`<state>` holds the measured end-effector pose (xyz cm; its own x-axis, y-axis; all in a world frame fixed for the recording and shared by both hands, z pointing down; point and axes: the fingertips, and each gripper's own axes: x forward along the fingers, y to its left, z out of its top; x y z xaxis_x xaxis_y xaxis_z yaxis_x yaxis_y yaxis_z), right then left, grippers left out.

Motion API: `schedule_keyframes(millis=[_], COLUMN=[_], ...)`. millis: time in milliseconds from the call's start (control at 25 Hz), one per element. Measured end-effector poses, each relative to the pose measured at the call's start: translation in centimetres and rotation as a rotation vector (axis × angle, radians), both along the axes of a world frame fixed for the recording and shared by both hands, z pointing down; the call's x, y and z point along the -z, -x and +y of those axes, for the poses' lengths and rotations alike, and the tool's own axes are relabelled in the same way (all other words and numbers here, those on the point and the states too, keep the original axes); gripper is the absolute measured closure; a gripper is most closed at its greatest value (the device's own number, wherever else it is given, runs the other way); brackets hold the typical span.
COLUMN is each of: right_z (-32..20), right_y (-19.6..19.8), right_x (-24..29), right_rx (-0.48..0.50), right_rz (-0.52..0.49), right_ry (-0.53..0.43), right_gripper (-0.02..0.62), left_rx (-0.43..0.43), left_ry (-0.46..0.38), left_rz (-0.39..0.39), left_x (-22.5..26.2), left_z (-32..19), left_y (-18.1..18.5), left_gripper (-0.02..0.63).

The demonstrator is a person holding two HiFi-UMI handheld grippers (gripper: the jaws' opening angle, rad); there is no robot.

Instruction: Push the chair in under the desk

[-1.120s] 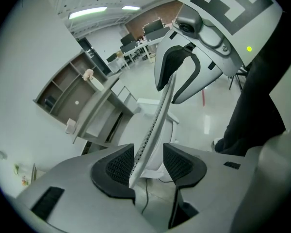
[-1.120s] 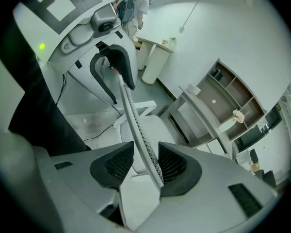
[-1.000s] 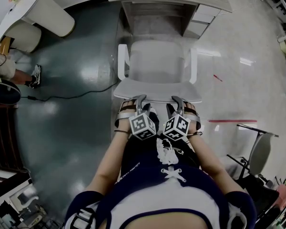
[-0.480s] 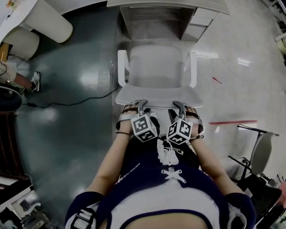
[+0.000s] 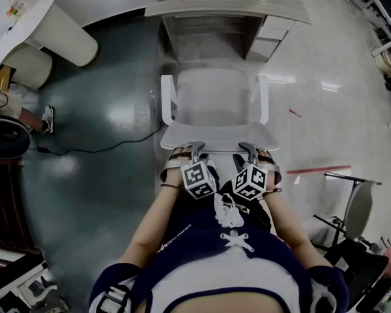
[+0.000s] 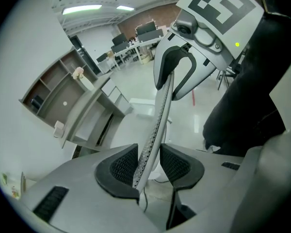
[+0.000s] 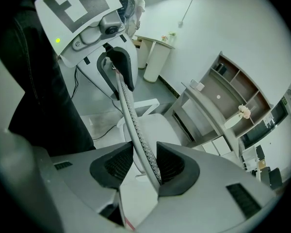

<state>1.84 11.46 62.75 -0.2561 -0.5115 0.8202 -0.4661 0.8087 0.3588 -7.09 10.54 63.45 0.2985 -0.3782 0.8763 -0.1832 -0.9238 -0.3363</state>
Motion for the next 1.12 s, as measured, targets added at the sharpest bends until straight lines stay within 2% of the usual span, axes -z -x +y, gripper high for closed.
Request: schedule_keyframes(millis=[120,520,880,1120], right_z=[-0.4,-2.3,-4.3,-6.1], right_y=[0.0,-0.4,1.2,1.4], right_x=[-0.1,-0.1,-0.1,0.0], right_rx=[-0.007,-0.010,-0.024,-0.032], right_rz=[-0.002,-0.020,-0.023,-0.022], right_ry=[0.000,0.015,0.018,-0.002], right_gripper=[0.462,0.460,0.460,0.460], left_rx=[-0.009,-0.011,-0.017,-0.018], left_ry=[-0.015,0.049,0.073,0.025], left_rz=[0.012,0.052,0.052,0.060], left_x=[0.2,0.4,0.3,0.6], left_z=[-0.6,-2.2,-4.5,-6.5], left_y=[0.0,-0.4,1.1,1.3], left_gripper=[0.459,0.459,0.458,0.457])
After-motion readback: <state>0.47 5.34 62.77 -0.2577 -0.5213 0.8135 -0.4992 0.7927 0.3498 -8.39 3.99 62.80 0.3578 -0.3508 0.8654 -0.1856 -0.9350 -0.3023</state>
